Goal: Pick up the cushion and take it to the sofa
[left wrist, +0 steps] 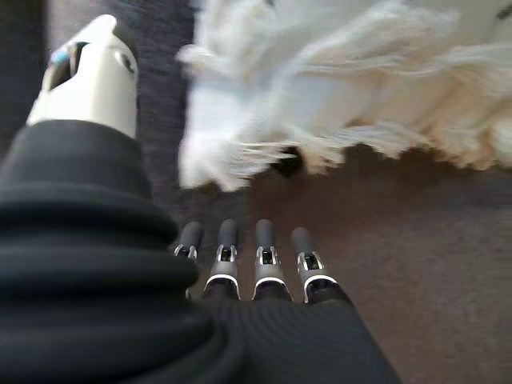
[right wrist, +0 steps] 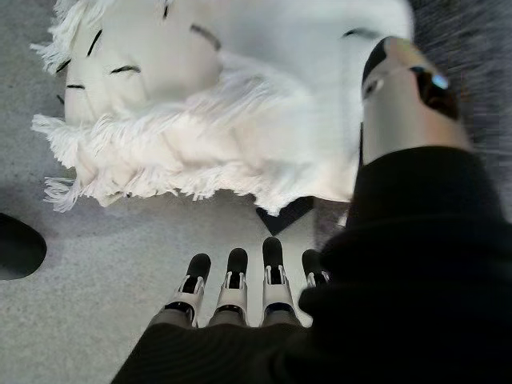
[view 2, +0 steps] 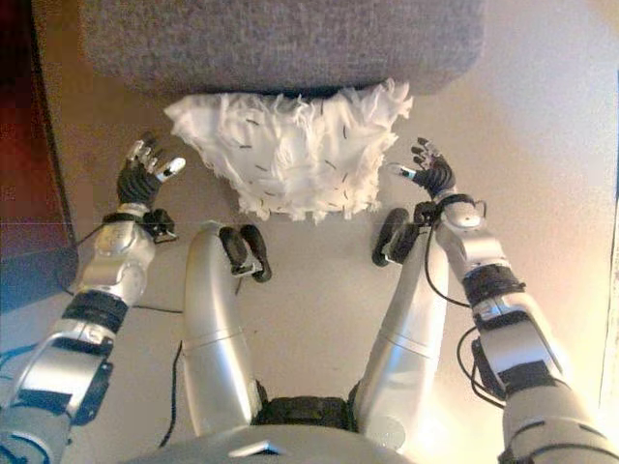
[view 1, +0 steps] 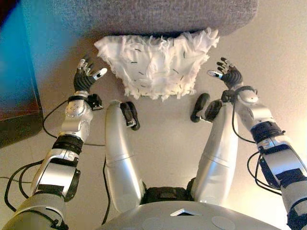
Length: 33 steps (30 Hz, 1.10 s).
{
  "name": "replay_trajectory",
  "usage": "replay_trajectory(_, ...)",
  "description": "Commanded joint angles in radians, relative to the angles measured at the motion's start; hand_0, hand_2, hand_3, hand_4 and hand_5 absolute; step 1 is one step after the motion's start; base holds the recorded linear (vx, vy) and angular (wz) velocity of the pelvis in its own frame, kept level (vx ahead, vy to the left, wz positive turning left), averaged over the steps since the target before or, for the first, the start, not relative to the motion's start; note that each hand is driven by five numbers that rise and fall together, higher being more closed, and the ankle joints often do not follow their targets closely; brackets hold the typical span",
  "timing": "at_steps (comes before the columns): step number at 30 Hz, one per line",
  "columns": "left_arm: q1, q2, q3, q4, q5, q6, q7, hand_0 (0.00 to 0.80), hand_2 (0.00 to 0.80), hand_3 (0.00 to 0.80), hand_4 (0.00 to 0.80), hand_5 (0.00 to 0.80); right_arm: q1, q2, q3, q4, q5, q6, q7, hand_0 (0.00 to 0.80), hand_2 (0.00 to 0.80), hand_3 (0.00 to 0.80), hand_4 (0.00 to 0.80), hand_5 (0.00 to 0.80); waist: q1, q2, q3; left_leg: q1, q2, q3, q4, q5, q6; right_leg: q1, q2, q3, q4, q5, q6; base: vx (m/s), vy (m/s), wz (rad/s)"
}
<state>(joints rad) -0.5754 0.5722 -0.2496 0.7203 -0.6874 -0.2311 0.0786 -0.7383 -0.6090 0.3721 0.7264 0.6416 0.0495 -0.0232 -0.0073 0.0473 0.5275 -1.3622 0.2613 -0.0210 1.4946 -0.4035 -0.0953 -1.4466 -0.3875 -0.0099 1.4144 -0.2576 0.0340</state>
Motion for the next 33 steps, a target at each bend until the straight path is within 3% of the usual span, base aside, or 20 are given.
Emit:
replay_trajectory(1, -0.066, 0.036, -0.003, 0.047, -0.067, 0.026, -0.043, 0.000, 0.000, 0.000, 0.000, 0.000, -0.046, -0.033, 0.012, 0.050, 0.043, 0.023, 0.039, 0.000, 0.000, 0.000, 0.000, 0.000, 0.006, 0.017, -0.008, -0.035, 0.029, 0.006, -0.015, -0.044, 0.004, 0.043, -0.034, 0.110, 0.052, -0.122, 0.041, 0.034, -0.014, 0.06)
replay_trajectory(10, -0.258, 0.039, -0.111, 0.169, -0.179, 0.165, -0.289, 0.000, 0.000, 0.000, 0.000, 0.000, -0.204, 0.007, 0.095, 0.208, 0.043, 0.091, 0.117, 0.000, 0.000, 0.000, 0.000, 0.000, 0.001, 0.016, -0.008, -0.162, 0.045, -0.028, 0.163, -0.110, 0.019, -0.088, -0.040, 0.159, 0.232, -0.176, 0.015, 0.043, -0.026, 0.11)
replay_trajectory(18, -0.331, 0.015, -0.207, 0.214, -0.191, 0.240, -0.388, 0.000, 0.000, 0.000, 0.000, 0.000, -0.234, 0.040, 0.148, 0.194, 0.048, 0.155, 0.117, 0.000, 0.000, 0.000, 0.000, 0.000, -0.012, 0.023, -0.008, -0.204, 0.058, -0.062, 0.279, -0.158, 0.033, -0.122, -0.048, 0.187, 0.339, -0.211, 0.001, 0.051, -0.012, 0.10)
replay_trajectory(24, -0.342, -0.002, -0.271, 0.187, -0.209, 0.270, -0.444, 0.000, 0.000, 0.000, 0.000, 0.000, -0.227, 0.060, 0.191, 0.126, 0.060, 0.192, 0.134, 0.000, 0.000, 0.000, 0.000, 0.000, -0.016, 0.031, -0.008, -0.206, 0.055, -0.077, 0.346, -0.194, 0.040, -0.123, -0.058, 0.206, 0.395, -0.232, -0.005, 0.051, -0.023, 0.10)
replay_trajectory(33, -0.306, -0.007, -0.316, 0.116, -0.265, 0.287, -0.538, 0.000, 0.000, 0.000, 0.000, 0.000, -0.213, 0.068, 0.275, 0.012, 0.005, 0.261, 0.249, 0.000, 0.000, 0.000, 0.000, 0.000, -0.013, 0.046, -0.008, -0.207, 0.050, -0.102, 0.395, -0.216, 0.033, -0.123, -0.076, 0.233, 0.436, -0.244, -0.008, 0.037, -0.008, 0.07)
